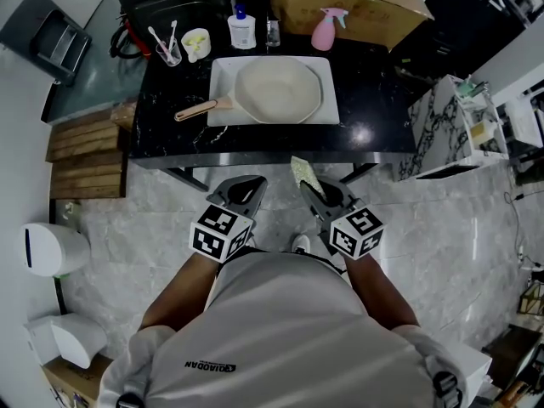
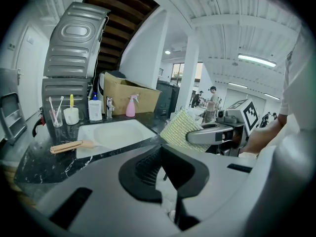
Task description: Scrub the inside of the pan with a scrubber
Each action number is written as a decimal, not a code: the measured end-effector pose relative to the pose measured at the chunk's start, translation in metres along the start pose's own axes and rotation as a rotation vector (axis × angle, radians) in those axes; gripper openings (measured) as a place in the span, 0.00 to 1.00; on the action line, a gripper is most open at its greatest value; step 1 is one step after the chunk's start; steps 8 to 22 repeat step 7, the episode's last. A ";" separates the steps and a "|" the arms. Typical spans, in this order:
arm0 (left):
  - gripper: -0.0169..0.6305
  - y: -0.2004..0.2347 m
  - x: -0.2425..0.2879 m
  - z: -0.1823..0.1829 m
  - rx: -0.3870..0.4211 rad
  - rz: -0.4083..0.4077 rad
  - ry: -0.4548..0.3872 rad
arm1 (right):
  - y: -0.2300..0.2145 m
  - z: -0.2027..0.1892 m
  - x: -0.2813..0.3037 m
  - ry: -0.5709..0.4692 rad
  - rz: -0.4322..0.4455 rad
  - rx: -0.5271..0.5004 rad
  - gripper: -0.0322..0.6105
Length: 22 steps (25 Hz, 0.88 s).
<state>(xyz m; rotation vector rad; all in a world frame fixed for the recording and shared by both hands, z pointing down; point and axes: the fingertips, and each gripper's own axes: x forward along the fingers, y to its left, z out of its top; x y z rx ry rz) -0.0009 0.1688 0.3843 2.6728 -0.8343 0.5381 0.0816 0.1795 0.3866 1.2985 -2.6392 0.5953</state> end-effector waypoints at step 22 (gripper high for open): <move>0.05 0.000 0.000 0.004 0.001 -0.002 -0.004 | 0.000 0.003 -0.001 -0.002 -0.003 0.004 0.17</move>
